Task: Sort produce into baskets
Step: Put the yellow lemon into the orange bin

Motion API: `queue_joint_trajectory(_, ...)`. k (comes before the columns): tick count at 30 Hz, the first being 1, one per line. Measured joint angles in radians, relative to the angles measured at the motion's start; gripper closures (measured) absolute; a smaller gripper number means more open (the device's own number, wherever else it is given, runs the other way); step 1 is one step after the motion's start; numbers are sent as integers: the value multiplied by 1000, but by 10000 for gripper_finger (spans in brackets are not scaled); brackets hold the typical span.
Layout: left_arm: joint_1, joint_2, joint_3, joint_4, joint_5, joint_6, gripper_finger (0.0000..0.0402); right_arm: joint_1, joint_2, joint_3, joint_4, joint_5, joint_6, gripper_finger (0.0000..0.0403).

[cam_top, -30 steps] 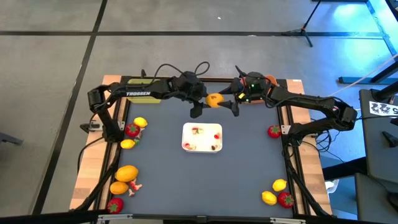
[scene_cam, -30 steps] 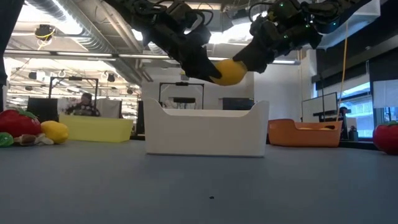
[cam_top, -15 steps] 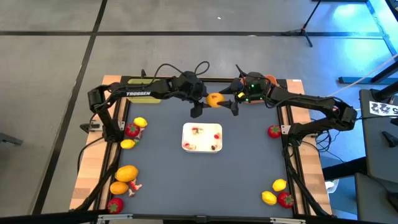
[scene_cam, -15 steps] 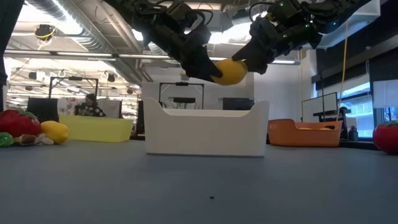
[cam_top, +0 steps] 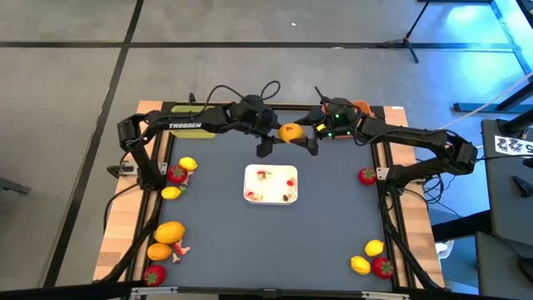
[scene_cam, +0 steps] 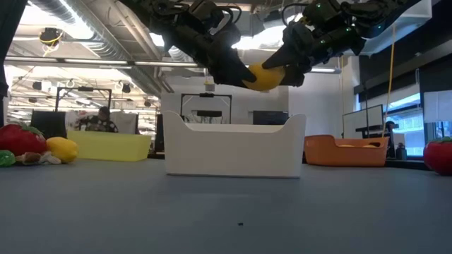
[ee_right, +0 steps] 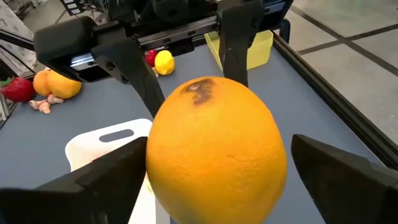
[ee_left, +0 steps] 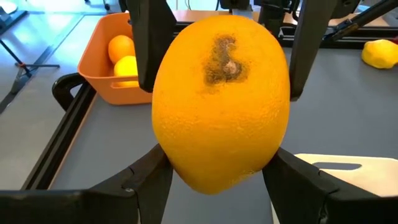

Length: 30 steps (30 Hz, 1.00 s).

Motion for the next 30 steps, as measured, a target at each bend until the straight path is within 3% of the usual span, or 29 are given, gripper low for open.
queue_joint_trajectory(3, 0, 0, 0, 2, -1, -5, 176, 13, 5, 0, 0, 0, 1, 33)
queue_joint_trajectory(11, 1, 0, 0, 7, -10, -7, 176, 24, 5, 0, 9, 15, -25, 127)
queue_joint_trajectory(15, 0, 0, 0, 10, -42, -8, 173, 23, 5, 0, 9, 21, -36, 127)
queue_joint_trajectory(19, 0, 0, 0, 10, -54, -4, 145, 24, 5, 0, 9, 37, -34, 118)
queue_joint_trajectory(24, 1, 0, 0, -2, -59, -22, 100, 22, -8, 0, -30, 139, -38, 118)
queue_joint_trajectory(30, 1, 0, 0, -57, -66, -26, 89, -24, -89, 0, -186, 299, -57, 118)
